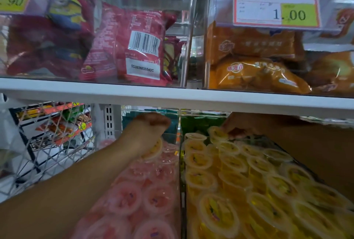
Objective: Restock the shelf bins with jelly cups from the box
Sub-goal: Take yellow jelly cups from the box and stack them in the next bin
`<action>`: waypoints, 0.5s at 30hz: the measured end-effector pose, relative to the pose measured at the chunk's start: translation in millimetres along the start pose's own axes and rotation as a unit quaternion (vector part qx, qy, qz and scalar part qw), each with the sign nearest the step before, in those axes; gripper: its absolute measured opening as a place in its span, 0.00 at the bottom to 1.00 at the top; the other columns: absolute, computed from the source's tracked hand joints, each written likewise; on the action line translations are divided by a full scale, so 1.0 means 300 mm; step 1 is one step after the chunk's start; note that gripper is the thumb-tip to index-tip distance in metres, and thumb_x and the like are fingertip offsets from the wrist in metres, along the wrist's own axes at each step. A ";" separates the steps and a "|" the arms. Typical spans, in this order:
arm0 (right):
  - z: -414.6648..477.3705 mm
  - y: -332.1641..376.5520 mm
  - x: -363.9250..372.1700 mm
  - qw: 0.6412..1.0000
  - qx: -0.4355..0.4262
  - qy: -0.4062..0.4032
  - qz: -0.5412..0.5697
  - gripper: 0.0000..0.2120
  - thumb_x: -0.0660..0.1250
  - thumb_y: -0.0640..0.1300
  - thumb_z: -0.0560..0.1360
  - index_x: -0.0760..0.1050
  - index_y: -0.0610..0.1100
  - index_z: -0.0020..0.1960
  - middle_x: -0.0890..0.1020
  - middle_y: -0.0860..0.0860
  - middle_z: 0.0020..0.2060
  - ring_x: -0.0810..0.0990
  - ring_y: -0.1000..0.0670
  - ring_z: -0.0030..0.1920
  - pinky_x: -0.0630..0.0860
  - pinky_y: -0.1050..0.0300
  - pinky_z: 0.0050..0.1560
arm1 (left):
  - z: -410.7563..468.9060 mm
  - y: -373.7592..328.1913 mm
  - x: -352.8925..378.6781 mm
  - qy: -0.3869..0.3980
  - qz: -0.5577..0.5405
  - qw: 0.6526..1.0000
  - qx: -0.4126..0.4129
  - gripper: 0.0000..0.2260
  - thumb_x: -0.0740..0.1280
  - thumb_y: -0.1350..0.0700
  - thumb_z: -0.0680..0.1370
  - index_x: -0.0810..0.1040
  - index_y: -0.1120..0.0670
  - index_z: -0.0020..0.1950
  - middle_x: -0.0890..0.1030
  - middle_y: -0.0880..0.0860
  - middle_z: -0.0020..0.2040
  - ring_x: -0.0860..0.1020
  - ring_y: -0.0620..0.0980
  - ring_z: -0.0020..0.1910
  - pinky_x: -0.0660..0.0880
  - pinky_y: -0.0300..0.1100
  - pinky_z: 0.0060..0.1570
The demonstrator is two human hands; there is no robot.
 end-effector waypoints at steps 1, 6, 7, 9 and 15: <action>0.018 -0.010 -0.006 1.000 0.005 -0.003 -0.008 0.08 0.60 0.34 0.80 0.76 0.37 0.56 0.76 0.48 0.29 0.73 0.56 0.27 0.70 0.71 0.23 | -0.002 0.002 -0.001 0.004 0.009 1.000 -0.003 0.09 0.64 0.52 0.80 0.81 0.44 0.58 0.78 0.42 0.55 0.74 0.38 0.47 0.64 0.19 0.33; 0.067 -0.061 0.003 0.996 0.035 -0.030 -0.083 0.03 0.66 0.37 0.78 0.78 0.38 0.47 0.79 0.42 0.35 0.75 0.51 0.28 0.74 0.62 0.30 | 0.000 0.000 -0.006 0.011 0.023 1.000 -0.003 0.09 0.64 0.50 0.80 0.80 0.43 0.57 0.80 0.43 0.54 0.76 0.38 0.43 0.69 0.28 0.35; 0.071 -0.063 -0.002 0.993 0.013 -0.056 -0.107 0.05 0.67 0.38 0.77 0.80 0.37 0.47 0.81 0.41 0.38 0.78 0.48 0.32 0.76 0.59 0.36 | -0.001 -0.006 -0.003 0.008 0.025 1.000 0.001 0.09 0.64 0.49 0.80 0.80 0.44 0.58 0.80 0.44 0.55 0.77 0.41 0.46 0.69 0.31 0.39; 0.047 -0.043 -0.005 0.983 -0.018 -0.074 -0.168 0.10 0.64 0.40 0.78 0.79 0.36 0.54 0.82 0.36 0.50 0.81 0.41 0.43 0.79 0.49 0.51 | -0.013 -0.026 0.005 0.007 0.001 1.000 -0.002 0.09 0.63 0.49 0.81 0.80 0.46 0.58 0.81 0.46 0.57 0.77 0.43 0.50 0.70 0.35 0.42; -0.139 0.048 0.037 0.967 -0.175 0.072 0.172 0.07 0.64 0.34 0.78 0.76 0.40 0.54 0.82 0.43 0.41 0.83 0.51 0.36 0.80 0.65 0.37 | -0.004 -0.123 0.077 0.007 -0.020 1.000 -0.007 0.09 0.59 0.56 0.83 0.79 0.51 0.54 0.80 0.50 0.53 0.76 0.46 0.42 0.68 0.32 0.31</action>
Point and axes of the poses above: each hand's wrist, its own z-axis towards the middle knuckle, its own x-axis out of the palm, y = z × x, the point moved 3 cm from there along z, towards the middle knuckle
